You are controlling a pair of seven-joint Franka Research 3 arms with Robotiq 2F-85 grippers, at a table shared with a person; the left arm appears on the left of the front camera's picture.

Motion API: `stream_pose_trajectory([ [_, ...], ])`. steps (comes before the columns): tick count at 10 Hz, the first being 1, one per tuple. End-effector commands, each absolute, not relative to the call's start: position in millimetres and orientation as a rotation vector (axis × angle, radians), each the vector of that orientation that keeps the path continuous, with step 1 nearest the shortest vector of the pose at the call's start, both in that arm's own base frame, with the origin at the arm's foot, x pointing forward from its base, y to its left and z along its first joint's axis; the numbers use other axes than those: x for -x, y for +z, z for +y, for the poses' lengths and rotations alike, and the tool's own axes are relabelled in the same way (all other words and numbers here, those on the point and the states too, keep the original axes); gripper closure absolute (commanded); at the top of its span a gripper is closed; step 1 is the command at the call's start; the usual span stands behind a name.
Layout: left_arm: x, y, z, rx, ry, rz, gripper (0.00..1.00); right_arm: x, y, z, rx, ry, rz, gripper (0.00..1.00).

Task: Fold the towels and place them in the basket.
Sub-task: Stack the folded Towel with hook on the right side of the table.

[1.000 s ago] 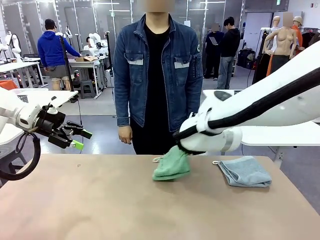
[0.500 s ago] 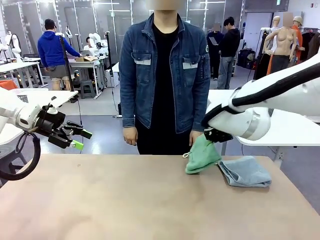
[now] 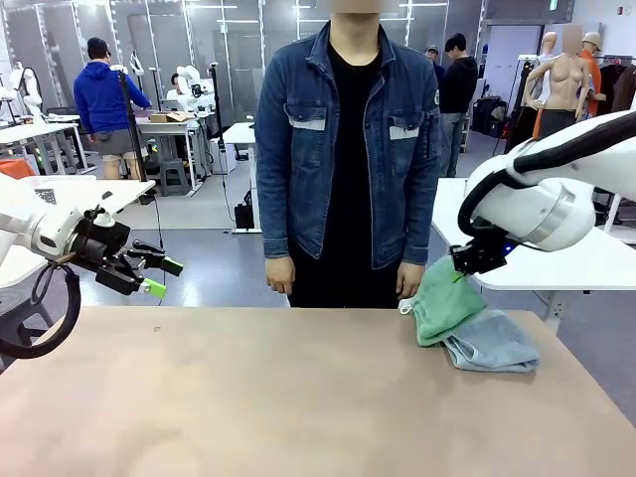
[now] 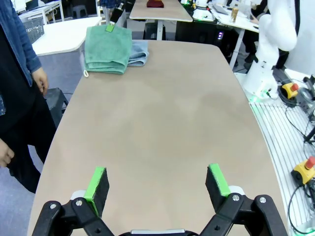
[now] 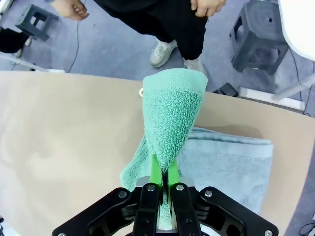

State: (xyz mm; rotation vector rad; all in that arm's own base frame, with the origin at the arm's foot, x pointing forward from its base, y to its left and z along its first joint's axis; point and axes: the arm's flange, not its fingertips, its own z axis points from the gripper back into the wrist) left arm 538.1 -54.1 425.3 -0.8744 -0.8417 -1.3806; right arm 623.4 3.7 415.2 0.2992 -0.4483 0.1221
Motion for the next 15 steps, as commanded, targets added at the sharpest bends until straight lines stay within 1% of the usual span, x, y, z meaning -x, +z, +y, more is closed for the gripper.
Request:
stream_pose_trajectory([
  [1,-538,426,-54,0.873,-1.382,-0.843,0.00,-622,429,-15,-0.313,0.174,-0.434,0.95],
  [3,-538,426,-54,0.873,-1.382,-0.843,0.00,-621,423,-29,-0.302,0.196,-0.409,0.95],
  [5,-538,426,-54,0.873,-1.382,-0.843,0.00,-626,411,-41,-0.282,0.203,-0.426,0.95],
  [7,-538,426,-54,0.873,-1.382,-0.843,0.00,-629,396,-55,-0.258,0.228,-0.387,0.95],
  [11,-538,426,-54,0.873,-1.382,-0.843,0.00,-643,378,-98,-0.206,0.226,-0.364,0.95],
  [12,-538,426,-54,0.873,-1.382,-0.843,0.00,-647,372,-106,-0.199,0.227,-0.359,0.78],
  [13,-538,426,-54,0.873,-1.382,-0.843,0.00,-647,372,-106,-0.199,0.227,-0.359,0.78],
  [14,-538,426,-54,0.873,-1.382,-0.843,0.00,-649,364,-112,-0.198,0.233,-0.340,0.59],
  [15,-538,426,-54,0.873,-1.382,-0.843,0.00,-650,360,-113,-0.194,0.238,-0.333,0.75],
])
